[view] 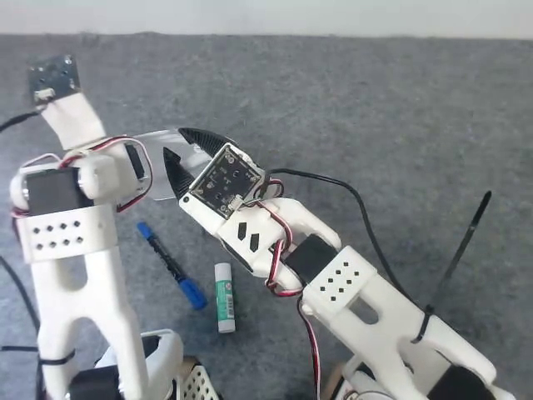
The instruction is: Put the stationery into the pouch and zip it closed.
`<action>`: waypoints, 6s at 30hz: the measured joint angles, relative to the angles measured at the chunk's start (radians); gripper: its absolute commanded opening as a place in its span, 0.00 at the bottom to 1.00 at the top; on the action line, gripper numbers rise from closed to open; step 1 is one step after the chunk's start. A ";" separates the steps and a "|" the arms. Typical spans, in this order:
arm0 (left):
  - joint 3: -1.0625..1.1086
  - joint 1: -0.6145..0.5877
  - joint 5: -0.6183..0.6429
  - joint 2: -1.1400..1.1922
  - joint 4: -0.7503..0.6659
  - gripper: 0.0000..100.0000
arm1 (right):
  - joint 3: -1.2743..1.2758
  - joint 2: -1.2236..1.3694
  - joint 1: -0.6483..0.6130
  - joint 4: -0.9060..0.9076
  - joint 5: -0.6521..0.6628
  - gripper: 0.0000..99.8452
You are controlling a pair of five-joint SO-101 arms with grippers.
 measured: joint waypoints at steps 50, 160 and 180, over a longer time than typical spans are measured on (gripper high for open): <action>0.015 -0.247 0.005 0.012 -0.026 0.01 | -0.176 -0.250 0.124 0.934 0.003 0.13; 0.074 -0.534 0.025 -0.109 -0.058 0.01 | -0.924 1.123 0.026 0.997 0.258 0.01; 0.074 -0.534 0.025 -0.109 -0.058 0.01 | -1.020 1.092 0.083 1.232 0.043 0.01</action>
